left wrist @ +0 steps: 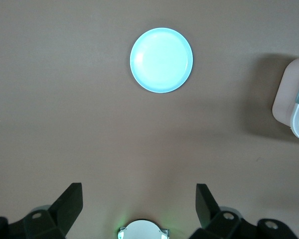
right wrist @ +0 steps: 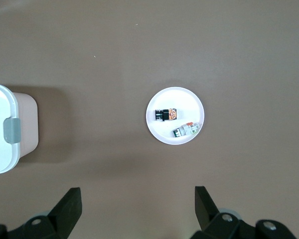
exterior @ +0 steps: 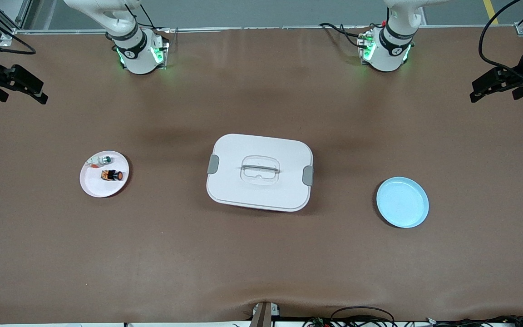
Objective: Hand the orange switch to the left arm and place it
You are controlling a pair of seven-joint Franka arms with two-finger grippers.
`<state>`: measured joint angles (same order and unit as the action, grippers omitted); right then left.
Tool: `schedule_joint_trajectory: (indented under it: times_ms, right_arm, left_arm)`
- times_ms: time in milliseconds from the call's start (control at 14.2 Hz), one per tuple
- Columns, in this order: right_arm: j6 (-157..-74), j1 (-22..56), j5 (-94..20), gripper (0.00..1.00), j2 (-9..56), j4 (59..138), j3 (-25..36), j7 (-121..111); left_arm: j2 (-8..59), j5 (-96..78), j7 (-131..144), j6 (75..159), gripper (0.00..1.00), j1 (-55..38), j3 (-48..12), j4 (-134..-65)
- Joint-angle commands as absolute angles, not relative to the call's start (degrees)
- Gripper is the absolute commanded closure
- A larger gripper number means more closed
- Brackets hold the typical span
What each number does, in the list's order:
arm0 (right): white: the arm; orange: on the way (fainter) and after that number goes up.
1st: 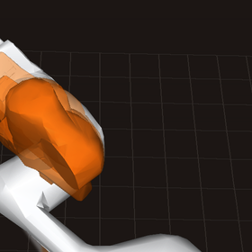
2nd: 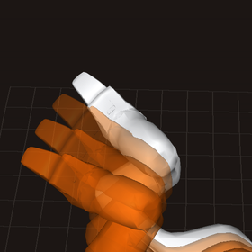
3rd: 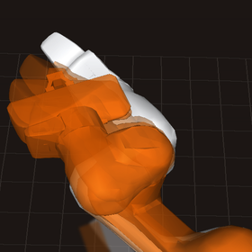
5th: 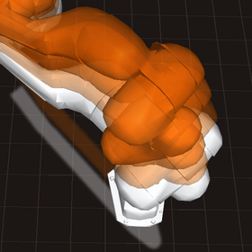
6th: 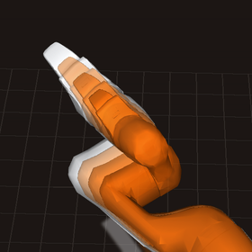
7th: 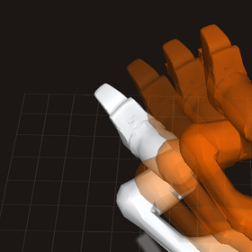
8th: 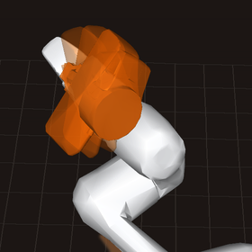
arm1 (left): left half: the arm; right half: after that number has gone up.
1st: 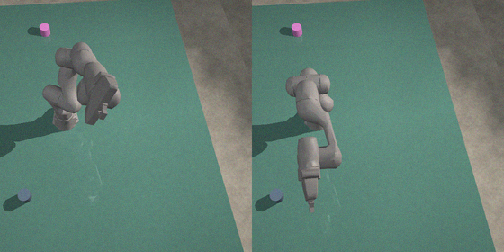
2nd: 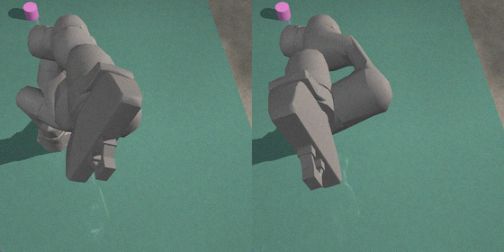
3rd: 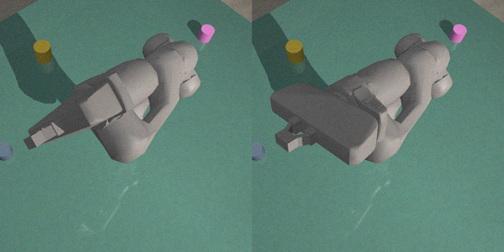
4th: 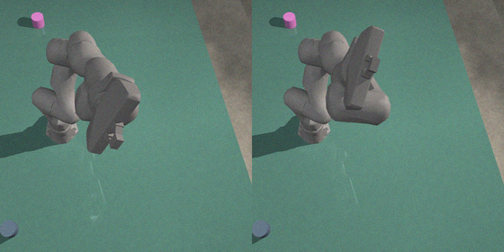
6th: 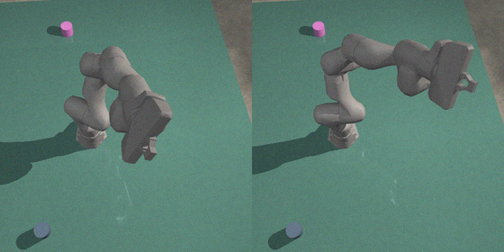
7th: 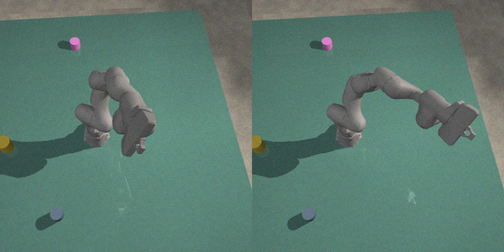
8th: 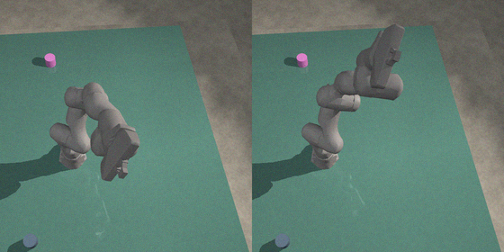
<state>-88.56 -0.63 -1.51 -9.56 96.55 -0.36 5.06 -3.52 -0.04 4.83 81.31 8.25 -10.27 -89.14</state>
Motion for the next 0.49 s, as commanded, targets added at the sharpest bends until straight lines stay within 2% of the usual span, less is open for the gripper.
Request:
schedule_joint_trajectory:
  times_ms: [0,424]
  right_arm:
    - [-88.68,-1.23,-2.02,0.00,-10.46,96.94,-0.79,5.27]
    - [-88.51,-1.23,-2.02,0.00,-10.46,97.03,-0.88,5.27]
  left_arm:
    - [-3.34,0.97,5.36,81.56,0.00,8.26,-10.63,-88.59]
    - [-2.20,1.05,5.27,82.88,0.00,8.00,-10.72,-88.51]
